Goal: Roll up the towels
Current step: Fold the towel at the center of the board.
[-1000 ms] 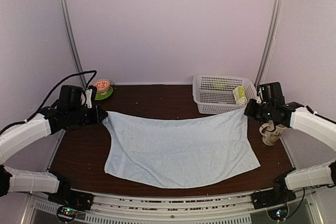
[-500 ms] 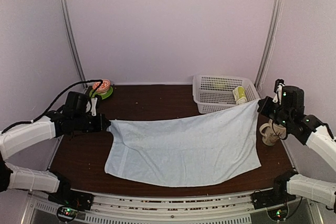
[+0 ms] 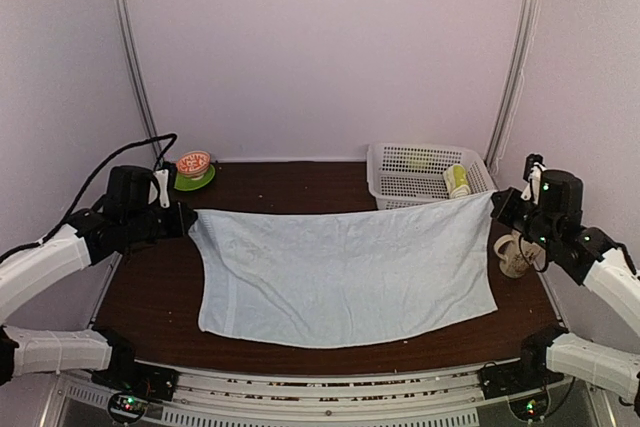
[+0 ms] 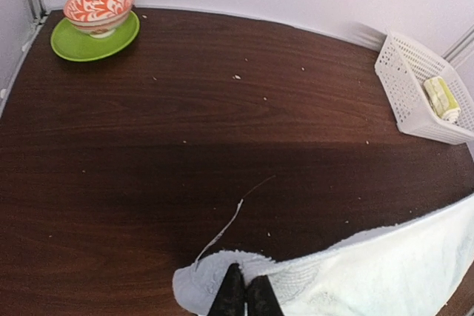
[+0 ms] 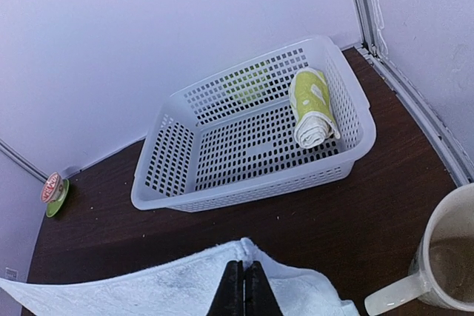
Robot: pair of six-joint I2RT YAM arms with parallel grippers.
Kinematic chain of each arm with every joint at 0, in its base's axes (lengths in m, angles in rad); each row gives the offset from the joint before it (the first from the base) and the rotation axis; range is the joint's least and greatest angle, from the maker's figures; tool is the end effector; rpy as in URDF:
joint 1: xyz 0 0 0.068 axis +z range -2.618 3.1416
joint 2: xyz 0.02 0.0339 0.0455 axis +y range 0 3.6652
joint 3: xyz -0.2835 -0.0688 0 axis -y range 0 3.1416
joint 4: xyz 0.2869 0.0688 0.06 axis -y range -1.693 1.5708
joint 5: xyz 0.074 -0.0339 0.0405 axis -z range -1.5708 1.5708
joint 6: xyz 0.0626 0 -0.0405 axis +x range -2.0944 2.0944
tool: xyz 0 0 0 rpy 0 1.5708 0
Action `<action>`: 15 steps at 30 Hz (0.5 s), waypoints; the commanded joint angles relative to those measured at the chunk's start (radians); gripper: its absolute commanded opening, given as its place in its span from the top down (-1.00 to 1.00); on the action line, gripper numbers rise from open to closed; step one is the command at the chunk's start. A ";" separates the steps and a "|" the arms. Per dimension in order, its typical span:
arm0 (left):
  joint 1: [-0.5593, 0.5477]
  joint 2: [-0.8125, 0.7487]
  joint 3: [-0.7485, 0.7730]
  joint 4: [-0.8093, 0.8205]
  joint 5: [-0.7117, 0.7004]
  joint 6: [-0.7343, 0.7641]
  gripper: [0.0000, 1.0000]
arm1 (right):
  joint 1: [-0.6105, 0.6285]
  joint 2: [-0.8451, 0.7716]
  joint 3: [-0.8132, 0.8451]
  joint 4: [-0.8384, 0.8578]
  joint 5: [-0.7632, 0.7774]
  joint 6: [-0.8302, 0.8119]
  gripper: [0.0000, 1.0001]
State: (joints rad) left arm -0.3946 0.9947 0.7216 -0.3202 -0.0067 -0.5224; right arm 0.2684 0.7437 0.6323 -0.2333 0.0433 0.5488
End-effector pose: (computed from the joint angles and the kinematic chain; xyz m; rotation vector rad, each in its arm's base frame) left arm 0.2506 -0.1039 0.2553 -0.1451 2.2059 -0.5137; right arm 0.2241 0.0588 0.2870 0.3016 1.9247 0.5058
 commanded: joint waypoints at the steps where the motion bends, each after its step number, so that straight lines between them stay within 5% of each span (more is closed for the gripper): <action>1: 0.000 -0.095 -0.055 -0.029 -0.143 -0.029 1.00 | 0.006 0.003 -0.043 0.043 -0.024 0.018 1.00; 8: 0.000 -0.068 -0.027 -0.032 -0.182 -0.022 1.00 | 0.043 0.043 -0.044 0.073 0.004 0.022 1.00; 15: -0.012 -0.062 -0.001 -0.055 0.001 -0.023 1.00 | 0.055 -0.004 -0.046 -0.031 0.000 0.017 1.00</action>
State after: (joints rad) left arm -0.3946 0.9466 0.6827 -0.3714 -0.0956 -0.5411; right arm 0.3149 0.7803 0.5846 -0.2100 0.0235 0.5571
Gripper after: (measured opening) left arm 0.003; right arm 0.007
